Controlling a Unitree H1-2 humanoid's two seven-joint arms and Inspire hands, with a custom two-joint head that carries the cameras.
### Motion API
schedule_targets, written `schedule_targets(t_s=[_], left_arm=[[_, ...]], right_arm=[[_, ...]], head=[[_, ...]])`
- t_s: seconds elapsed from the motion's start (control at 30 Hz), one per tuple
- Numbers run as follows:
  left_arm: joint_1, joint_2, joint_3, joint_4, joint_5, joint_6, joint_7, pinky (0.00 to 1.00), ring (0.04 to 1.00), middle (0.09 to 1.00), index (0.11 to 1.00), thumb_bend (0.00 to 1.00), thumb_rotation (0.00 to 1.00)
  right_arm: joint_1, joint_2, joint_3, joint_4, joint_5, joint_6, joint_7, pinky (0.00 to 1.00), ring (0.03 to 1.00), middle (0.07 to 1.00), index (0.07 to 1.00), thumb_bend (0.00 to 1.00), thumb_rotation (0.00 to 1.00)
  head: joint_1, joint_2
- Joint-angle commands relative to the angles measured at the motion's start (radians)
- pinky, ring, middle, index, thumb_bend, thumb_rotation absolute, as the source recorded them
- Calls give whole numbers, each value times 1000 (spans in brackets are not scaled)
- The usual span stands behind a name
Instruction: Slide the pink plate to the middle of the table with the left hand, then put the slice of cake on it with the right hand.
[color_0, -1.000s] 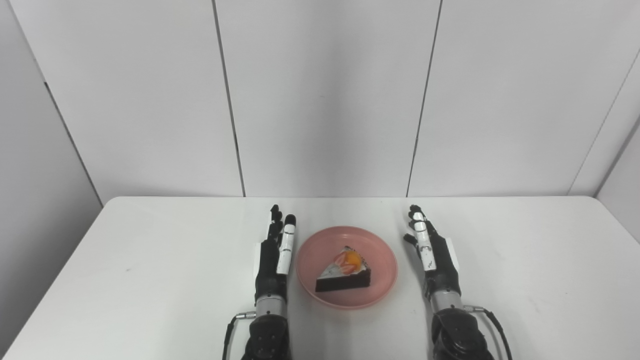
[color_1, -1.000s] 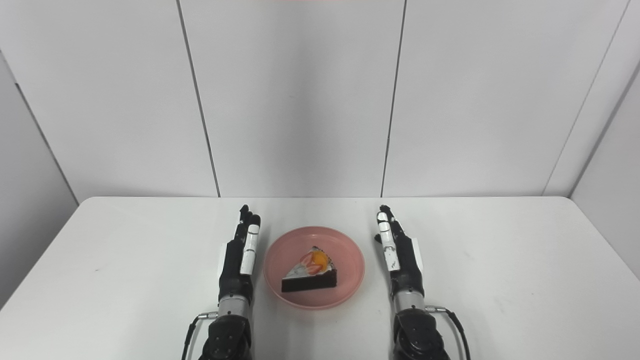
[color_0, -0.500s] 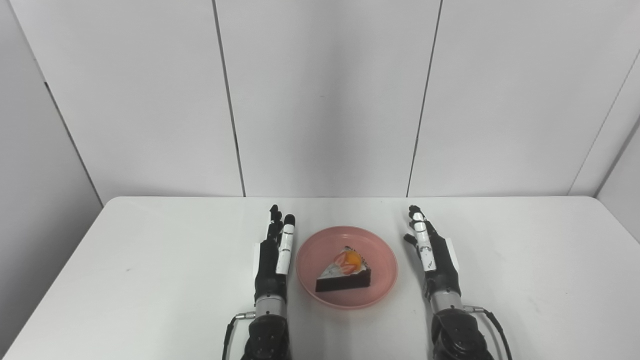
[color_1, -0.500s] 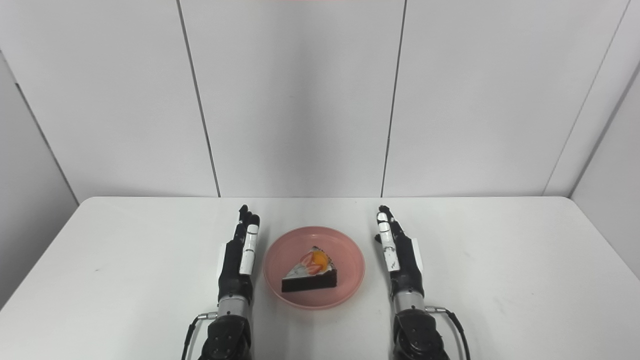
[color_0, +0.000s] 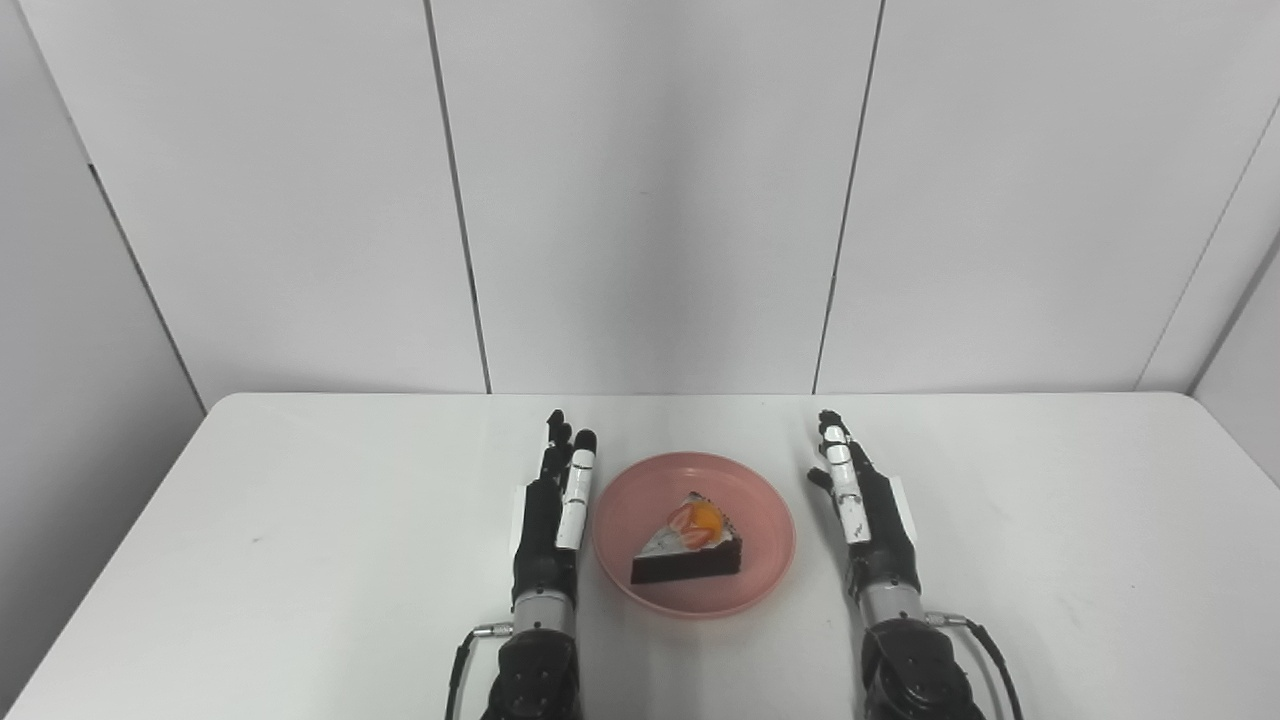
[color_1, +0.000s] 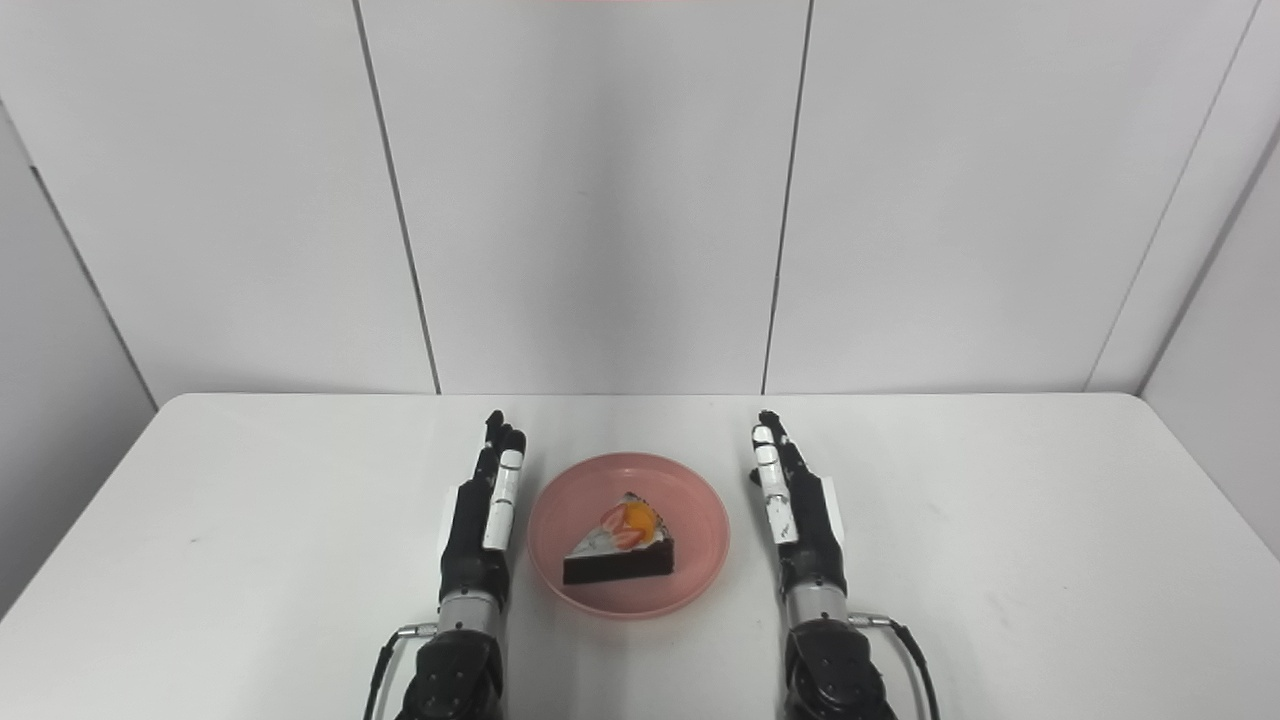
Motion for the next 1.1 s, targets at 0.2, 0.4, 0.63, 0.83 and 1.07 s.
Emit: schedule_targets(t_s=[0.2, 0.4, 0.63, 0.83, 1.07], left_arm=[[14, 17, 0, 5, -4, -11, -20, 1000, 1000, 995, 997, 600, 928], [15, 13, -1, -2, 1, -3, -14, 1000, 1000, 988, 994, 602, 933], [22, 11, -2, -13, 1, 1, -16, 1000, 1000, 984, 996, 609, 929], [35, 4, -6, -28, 5, 18, -13, 1000, 1000, 986, 995, 614, 933], [38, 2, -3, -19, -7, 5, -20, 1000, 1000, 989, 999, 610, 922]], right_arm=[[20, 7, 1, 11, 3, -12, 8, 912, 929, 930, 903, 733, 1000], [28, 3, -1, 2, 8, -11, 14, 907, 926, 935, 910, 732, 1000], [36, 7, -1, -5, 12, -6, 18, 901, 920, 933, 905, 747, 1000], [49, 8, 0, -32, 4, 16, 8, 904, 915, 931, 903, 728, 1000], [50, 4, 4, -20, -11, -8, 0, 926, 919, 931, 910, 734, 1000]], head=[[-4, -4], [1, -1], [-4, 4], [-5, 10], [-5, 12]])
